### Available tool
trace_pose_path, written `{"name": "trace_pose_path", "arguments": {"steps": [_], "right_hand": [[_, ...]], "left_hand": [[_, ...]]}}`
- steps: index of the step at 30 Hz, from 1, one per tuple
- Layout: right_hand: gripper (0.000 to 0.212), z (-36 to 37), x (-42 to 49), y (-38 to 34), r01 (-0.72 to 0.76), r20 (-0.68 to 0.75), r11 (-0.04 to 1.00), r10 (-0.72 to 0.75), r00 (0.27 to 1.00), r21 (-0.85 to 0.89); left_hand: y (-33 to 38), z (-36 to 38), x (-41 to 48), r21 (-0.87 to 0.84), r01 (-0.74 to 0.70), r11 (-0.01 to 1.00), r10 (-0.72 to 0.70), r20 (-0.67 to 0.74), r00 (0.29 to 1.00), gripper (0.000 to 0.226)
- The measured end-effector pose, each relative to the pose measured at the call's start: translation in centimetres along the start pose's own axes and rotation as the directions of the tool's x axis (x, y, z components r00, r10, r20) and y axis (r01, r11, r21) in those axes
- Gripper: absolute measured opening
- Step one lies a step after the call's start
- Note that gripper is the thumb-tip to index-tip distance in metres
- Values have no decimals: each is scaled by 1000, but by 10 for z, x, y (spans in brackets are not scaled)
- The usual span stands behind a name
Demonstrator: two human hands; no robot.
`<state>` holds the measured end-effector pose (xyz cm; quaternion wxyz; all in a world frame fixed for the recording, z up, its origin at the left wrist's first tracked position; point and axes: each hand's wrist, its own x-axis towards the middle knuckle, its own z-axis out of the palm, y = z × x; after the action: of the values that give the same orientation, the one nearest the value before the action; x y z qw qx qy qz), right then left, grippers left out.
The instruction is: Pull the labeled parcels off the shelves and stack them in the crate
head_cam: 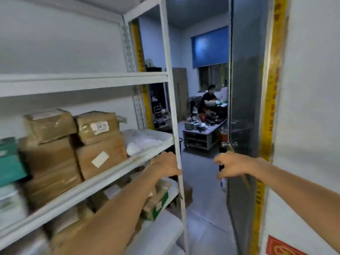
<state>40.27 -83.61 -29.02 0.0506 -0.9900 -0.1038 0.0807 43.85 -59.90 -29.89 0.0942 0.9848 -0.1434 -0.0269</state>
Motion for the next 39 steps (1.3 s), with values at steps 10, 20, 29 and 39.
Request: {"name": "trace_pose_path", "arguments": {"steps": [10,20,29,39], "right_hand": [[70,-19,42,-214,523,-29,852,-524,851,-33],[64,-8,6,-359,769,-211,639,-750,626,12],[72,-26,15,-416,748,-321,657,-692,647,93],[44,-26,46,-480,659,-388,507,-543,745,555]], "left_hand": [[-134,-63,-157,65,483,873,-467,-175,867,45],[-197,-98,-315,-51,770,636,-733,-351,583,38],[-258,-126,-339,-194,757,624,-733,-482,480,43],[-295,-136,-286,-580,460,672,-735,-447,509,52]]}}
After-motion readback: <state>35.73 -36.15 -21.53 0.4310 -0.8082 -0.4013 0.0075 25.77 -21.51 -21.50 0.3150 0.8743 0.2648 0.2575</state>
